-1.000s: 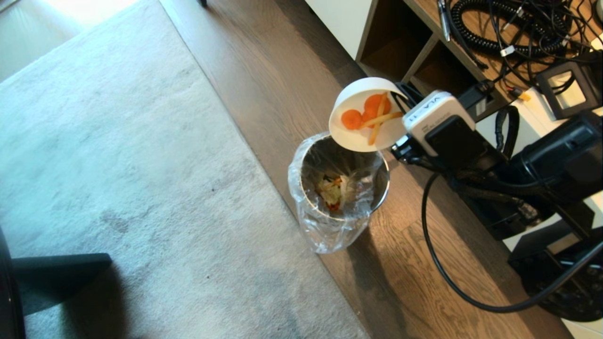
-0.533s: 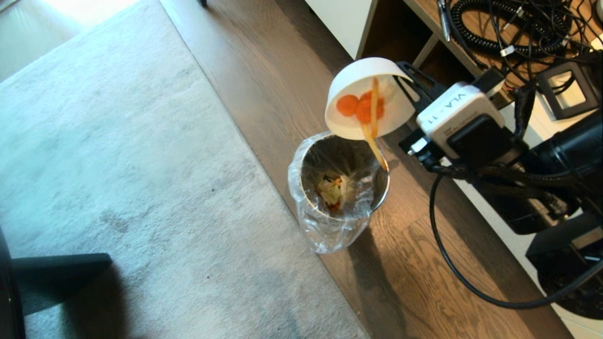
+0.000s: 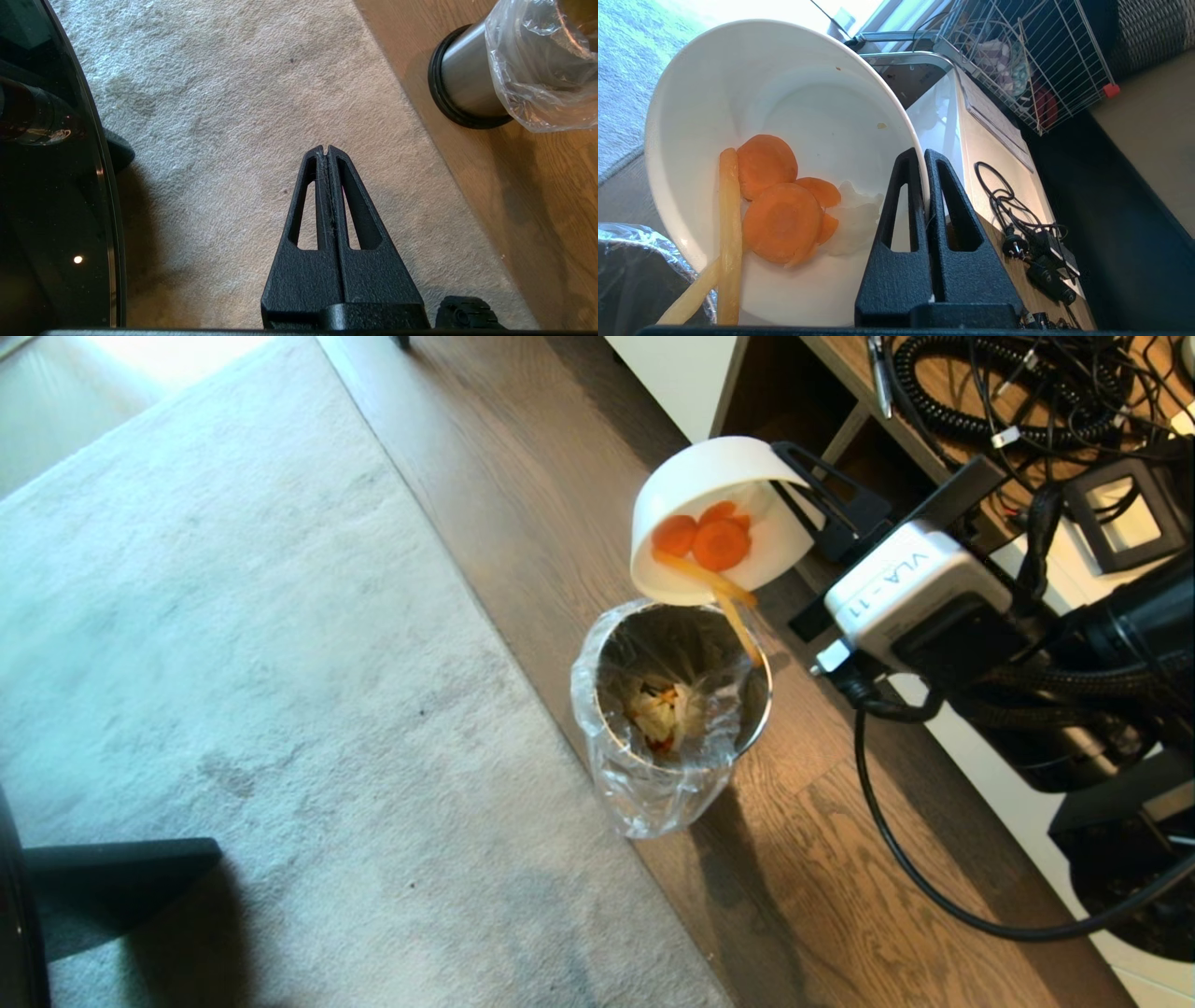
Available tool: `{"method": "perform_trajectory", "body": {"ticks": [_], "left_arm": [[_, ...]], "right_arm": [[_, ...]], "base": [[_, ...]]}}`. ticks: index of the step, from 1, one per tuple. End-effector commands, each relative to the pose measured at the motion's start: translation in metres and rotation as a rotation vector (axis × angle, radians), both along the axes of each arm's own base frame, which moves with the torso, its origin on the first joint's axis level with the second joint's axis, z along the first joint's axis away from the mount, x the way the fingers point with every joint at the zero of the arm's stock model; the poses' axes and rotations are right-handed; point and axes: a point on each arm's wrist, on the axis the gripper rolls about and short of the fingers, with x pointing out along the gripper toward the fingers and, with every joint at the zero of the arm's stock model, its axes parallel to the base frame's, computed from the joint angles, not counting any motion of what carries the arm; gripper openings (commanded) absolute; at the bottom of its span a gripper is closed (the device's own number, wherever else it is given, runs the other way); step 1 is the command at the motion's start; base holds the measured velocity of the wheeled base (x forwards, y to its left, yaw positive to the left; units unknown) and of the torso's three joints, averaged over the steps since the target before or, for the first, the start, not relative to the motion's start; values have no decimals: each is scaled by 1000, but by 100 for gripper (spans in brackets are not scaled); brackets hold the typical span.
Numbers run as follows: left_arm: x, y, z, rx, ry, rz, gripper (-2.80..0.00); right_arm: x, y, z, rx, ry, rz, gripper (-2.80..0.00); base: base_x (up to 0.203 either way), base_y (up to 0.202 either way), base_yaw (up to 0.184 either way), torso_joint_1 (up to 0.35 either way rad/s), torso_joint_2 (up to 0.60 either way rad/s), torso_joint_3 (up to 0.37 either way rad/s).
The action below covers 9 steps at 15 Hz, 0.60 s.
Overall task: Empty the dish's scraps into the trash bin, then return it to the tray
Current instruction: Pour the leftover food from the bowl into the trash can
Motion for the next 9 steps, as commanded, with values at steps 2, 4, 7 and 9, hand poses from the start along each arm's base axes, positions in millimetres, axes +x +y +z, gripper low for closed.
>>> {"method": "perform_trajectory", "body": {"ticks": [2,4,7,9], "left_arm": [[0,0,0,-1,-1,1,-280],[0,0,0,-1,-1,1,-280],[0,0,0,-1,-1,1,-280],[0,0,0,-1,-1,1,-280]], "right_arm": [[-2,-1,3,12,-48,-8,-280],[-2,0,2,-12,-69,11,-280],[-3,0,0,-41,-87,26,-280],[-6,-2,-8,-77,-73,33,-280]], "base": [[0,0,0,0,0,0],[0,0,0,0,0,0],[0,0,0,0,0,0],[0,0,0,0,0,0]]}}
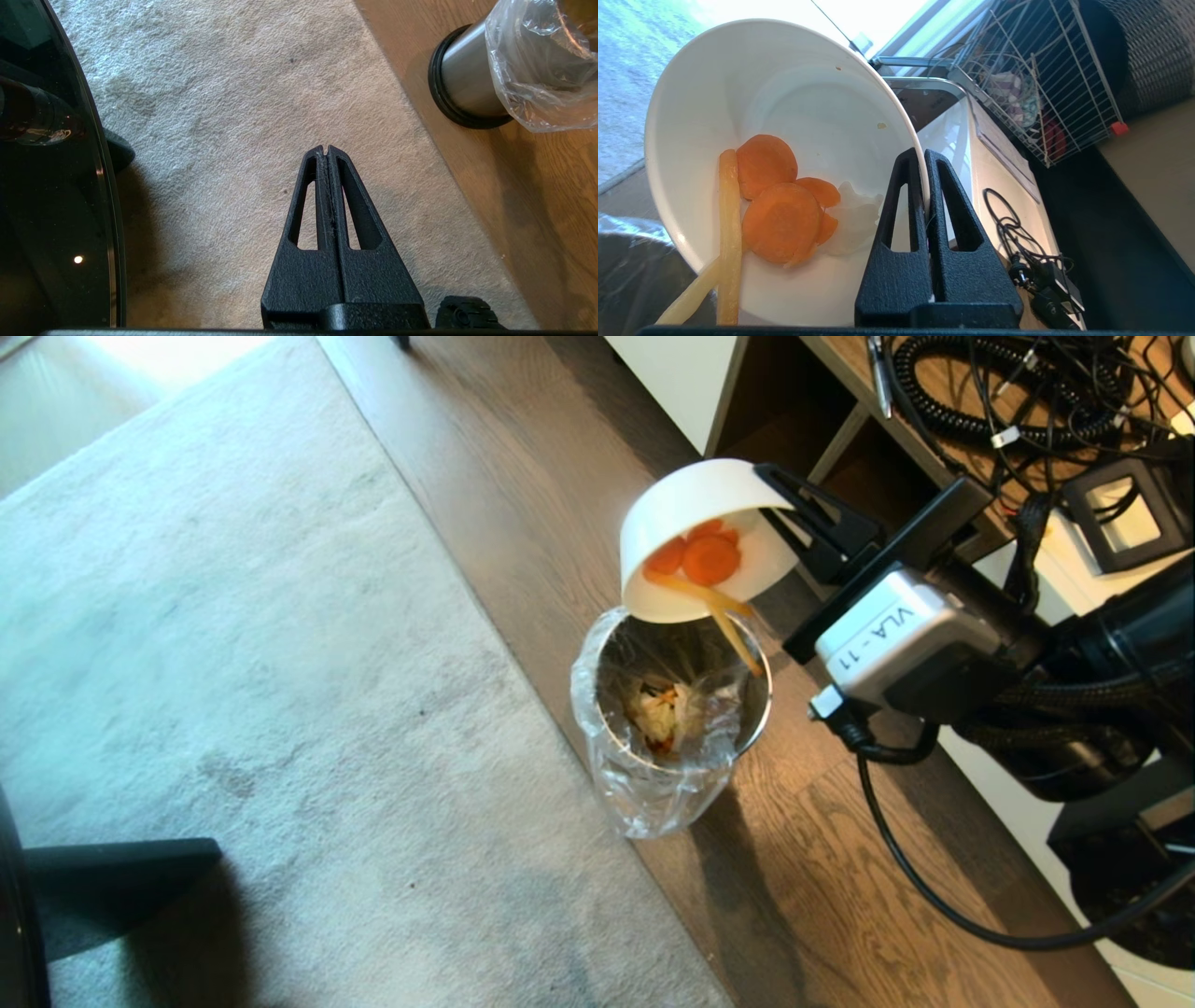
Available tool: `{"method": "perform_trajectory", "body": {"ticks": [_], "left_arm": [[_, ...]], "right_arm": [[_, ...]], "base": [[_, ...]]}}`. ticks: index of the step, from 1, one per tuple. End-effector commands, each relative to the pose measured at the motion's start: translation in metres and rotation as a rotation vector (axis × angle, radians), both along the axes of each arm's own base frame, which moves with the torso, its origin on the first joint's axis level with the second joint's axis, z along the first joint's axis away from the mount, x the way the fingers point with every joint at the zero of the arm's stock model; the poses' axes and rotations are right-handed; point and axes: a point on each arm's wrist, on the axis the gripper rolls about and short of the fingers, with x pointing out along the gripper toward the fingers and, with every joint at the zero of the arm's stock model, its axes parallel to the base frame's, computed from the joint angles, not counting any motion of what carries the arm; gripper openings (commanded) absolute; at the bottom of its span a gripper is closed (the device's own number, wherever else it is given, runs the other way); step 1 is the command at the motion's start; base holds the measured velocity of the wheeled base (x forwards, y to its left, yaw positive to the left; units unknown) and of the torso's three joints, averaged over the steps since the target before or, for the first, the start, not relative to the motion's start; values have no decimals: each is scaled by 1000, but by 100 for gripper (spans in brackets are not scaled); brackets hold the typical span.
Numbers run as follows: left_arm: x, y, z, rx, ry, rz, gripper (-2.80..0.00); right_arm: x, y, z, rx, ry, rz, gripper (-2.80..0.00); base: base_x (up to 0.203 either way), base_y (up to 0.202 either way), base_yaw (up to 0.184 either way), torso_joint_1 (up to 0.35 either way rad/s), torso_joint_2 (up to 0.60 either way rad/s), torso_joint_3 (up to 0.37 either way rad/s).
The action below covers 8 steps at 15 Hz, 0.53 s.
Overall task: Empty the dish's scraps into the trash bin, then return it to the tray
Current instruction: Pour the leftover food from the bowl into the trash can
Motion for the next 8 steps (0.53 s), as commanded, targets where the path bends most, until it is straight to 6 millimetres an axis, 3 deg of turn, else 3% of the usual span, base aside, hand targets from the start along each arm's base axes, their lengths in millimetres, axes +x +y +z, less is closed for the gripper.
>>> {"method": "perform_trajectory", "body": {"ticks": [1,8], "left_arm": [[0,0,0,-1,-1,0,-280],[0,0,0,-1,-1,0,-280]], "right_arm": [[-6,-4,-6,-7,-17,3,-280],[-7,-6,-7,-6,-5,5,-280]], "base": [[0,0,0,0,0,0],[0,0,0,0,0,0]]}}
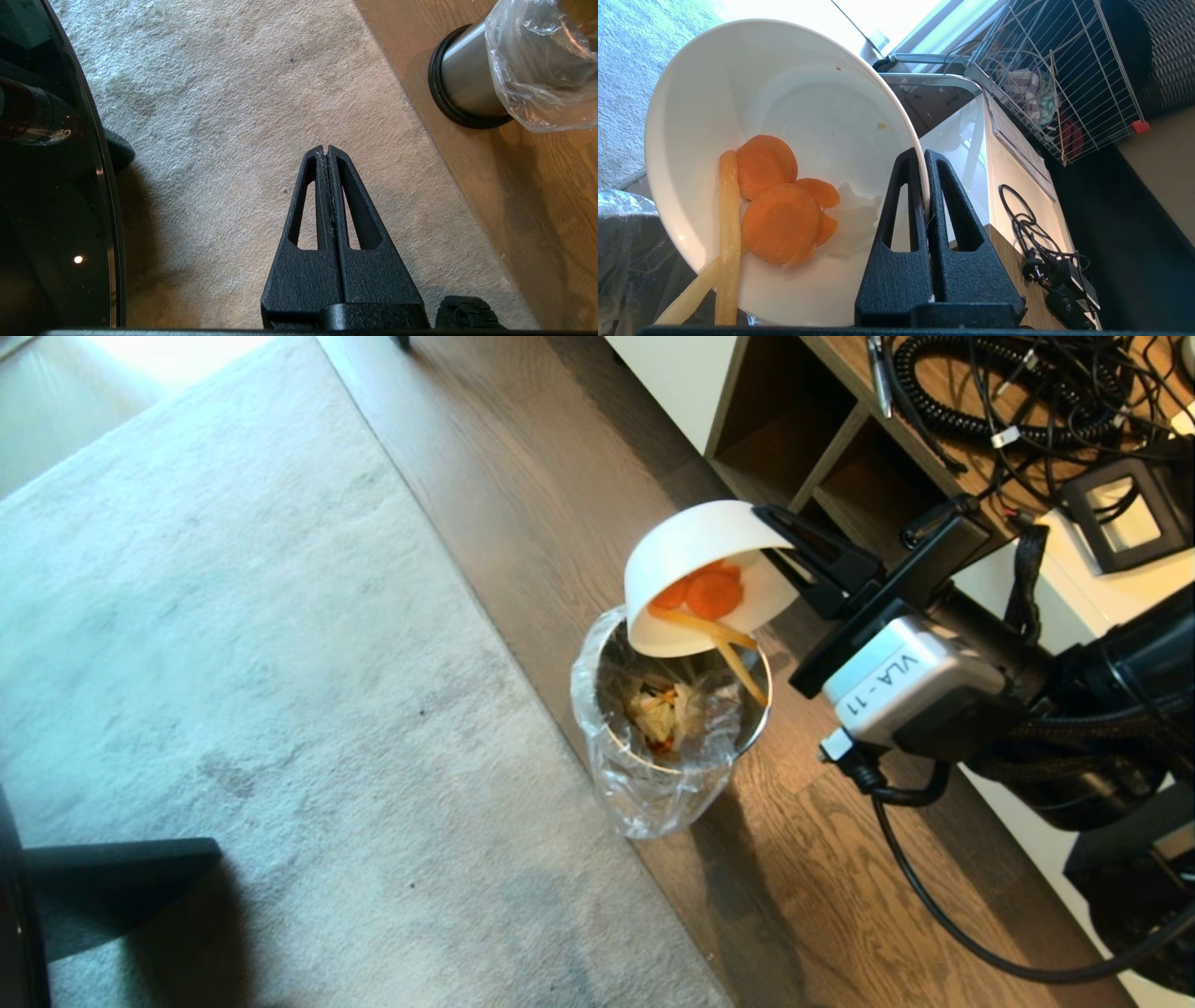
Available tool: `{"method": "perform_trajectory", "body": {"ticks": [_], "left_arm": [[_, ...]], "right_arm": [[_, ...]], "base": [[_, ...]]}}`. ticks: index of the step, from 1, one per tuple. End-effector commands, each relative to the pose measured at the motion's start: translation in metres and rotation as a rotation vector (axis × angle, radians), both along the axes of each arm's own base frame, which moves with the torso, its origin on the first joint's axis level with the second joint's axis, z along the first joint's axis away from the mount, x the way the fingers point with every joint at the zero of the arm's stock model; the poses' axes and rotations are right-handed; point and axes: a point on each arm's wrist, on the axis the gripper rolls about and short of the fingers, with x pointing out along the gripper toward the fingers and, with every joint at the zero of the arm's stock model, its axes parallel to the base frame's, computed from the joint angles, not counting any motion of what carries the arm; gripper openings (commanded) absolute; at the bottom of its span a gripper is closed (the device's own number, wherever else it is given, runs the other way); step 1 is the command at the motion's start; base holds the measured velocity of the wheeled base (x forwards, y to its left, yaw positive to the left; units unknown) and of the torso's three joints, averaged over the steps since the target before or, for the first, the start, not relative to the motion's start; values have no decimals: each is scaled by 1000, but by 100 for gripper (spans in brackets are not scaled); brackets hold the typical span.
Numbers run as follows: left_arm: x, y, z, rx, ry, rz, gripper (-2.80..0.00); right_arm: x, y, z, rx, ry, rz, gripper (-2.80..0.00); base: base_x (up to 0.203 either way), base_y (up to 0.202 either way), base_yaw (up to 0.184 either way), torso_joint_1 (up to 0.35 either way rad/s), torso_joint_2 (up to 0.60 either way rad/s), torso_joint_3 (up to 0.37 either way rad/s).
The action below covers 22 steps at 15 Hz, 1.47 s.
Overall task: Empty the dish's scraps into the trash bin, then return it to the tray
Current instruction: Pour the leftover food from the bowl into the trash can
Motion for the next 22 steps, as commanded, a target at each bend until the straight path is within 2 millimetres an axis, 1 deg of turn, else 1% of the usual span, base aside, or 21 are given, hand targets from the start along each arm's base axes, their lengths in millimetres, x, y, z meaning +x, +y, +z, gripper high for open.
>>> {"method": "perform_trajectory", "body": {"ticks": [1,5,9,12,14,19,22], "left_arm": [[0,0,0,-1,-1,0,-280],[0,0,0,-1,-1,0,-280],[0,0,0,-1,-1,0,-280],[0,0,0,-1,-1,0,-280],[0,0,0,-1,-1,0,-280],[0,0,0,-1,-1,0,-280],[0,0,0,-1,-1,0,-280]], "right_arm": [[-3,-2,5,27,-44,-3,-280],[-6,-4,5,28,-41,-7,-280],[-11,-9,-1,18,-15,-30,-280],[-10,-9,0,29,-16,-56,-280],[-13,-11,2,13,-51,-89,-280],[-12,-11,4,2,-73,-104,-280],[-12,-10,13,27,-105,-104,-280]], "base": [[0,0,0,0,0,0],[0,0,0,0,0,0],[0,0,0,0,0,0],[0,0,0,0,0,0],[0,0,0,0,0,0],[0,0,0,0,0,0],[0,0,0,0,0,0]]}}
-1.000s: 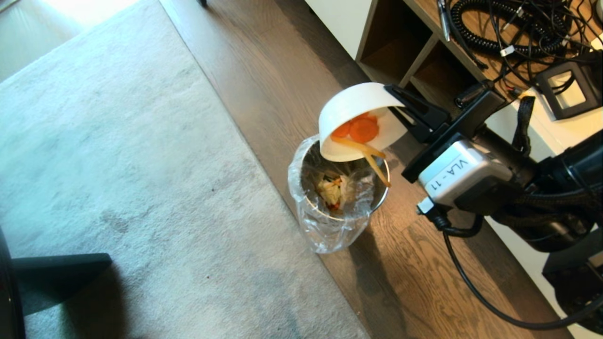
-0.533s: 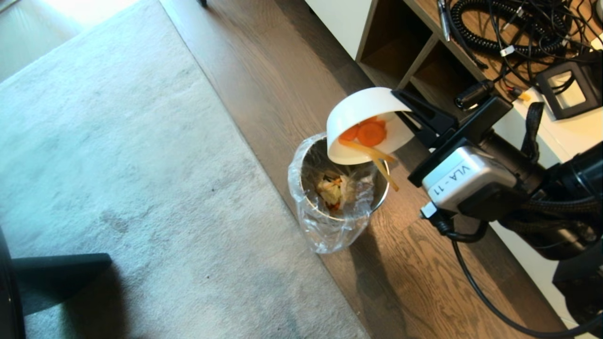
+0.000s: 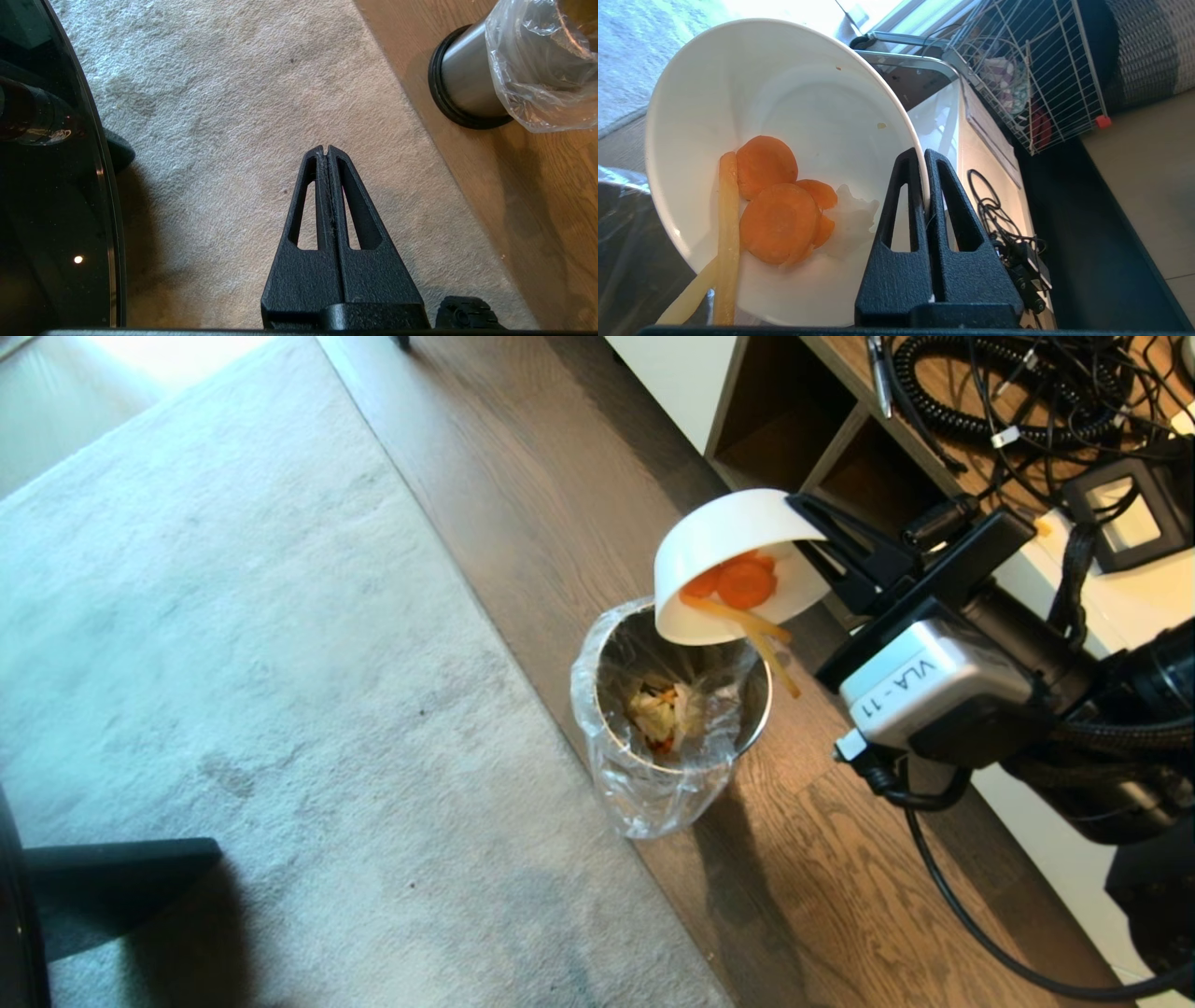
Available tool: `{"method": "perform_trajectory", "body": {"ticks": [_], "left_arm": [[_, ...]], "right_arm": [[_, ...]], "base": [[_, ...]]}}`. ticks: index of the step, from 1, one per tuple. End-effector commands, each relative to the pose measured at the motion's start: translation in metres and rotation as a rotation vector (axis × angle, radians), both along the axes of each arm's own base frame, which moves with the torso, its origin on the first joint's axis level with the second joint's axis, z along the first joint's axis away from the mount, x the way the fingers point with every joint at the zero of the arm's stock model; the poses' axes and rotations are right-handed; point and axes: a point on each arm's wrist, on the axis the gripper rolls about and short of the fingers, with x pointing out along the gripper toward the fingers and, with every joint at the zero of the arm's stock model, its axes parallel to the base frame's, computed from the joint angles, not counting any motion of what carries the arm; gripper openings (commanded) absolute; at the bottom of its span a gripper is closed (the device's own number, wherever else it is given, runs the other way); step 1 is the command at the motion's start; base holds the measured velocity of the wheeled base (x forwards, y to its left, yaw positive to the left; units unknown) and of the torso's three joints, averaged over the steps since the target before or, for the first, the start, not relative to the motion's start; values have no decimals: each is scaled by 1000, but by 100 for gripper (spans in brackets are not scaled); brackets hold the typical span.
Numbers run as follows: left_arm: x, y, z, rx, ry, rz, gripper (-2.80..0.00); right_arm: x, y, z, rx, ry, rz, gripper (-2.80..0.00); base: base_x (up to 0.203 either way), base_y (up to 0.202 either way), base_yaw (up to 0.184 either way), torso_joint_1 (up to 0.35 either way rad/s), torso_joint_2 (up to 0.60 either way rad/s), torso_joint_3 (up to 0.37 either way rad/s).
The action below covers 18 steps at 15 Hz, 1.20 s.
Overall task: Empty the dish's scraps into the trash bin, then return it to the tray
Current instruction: Pour the leftover food from the bowl into the trash can
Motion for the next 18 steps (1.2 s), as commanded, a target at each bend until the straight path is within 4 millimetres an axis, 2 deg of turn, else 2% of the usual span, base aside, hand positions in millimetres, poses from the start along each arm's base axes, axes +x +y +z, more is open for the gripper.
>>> {"method": "perform_trajectory", "body": {"ticks": [1,18], "left_arm": [[0,0,0,-1,-1,1,-280],[0,0,0,-1,-1,1,-280]], "right_arm": [[-2,-1,13,44,-73,-3,-280],[-24,-4,45,44,-254,126,-280]], "base": [[0,0,0,0,0,0],[0,0,0,0,0,0]]}}
